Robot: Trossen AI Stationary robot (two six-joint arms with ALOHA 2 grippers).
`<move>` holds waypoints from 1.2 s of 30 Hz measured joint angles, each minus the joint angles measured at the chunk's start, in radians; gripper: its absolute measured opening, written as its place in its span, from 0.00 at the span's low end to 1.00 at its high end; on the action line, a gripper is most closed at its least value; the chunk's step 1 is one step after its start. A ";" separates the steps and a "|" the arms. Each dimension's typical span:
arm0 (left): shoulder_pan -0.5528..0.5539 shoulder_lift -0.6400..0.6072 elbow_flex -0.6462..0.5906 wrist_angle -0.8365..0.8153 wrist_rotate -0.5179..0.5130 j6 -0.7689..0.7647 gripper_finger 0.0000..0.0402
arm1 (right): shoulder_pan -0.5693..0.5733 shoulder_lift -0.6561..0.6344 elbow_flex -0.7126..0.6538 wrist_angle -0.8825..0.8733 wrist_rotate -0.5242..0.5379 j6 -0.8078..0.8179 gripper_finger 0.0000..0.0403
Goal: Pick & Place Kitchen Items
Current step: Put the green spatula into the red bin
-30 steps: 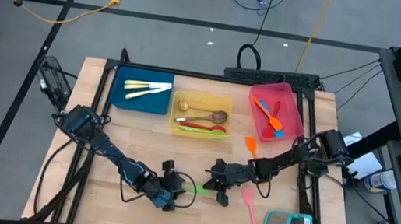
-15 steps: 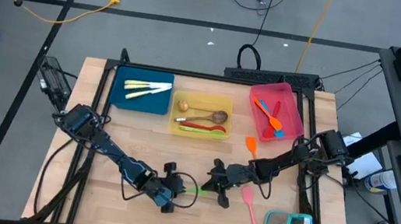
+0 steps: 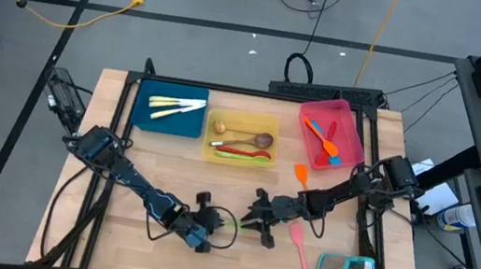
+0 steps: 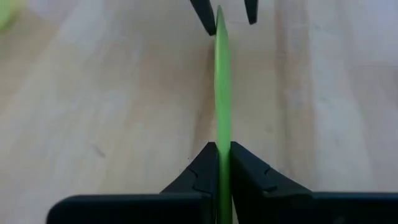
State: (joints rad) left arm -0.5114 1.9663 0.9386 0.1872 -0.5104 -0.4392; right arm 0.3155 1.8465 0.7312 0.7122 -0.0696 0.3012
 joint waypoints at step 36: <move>0.065 -0.003 0.002 0.024 -0.251 -0.101 0.39 | -0.100 -0.174 0.001 -0.300 0.075 -0.104 0.05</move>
State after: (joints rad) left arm -0.4460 1.9629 0.9401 0.2109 -0.7615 -0.5403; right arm 0.2157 1.6729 0.7319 0.4120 0.0053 0.1970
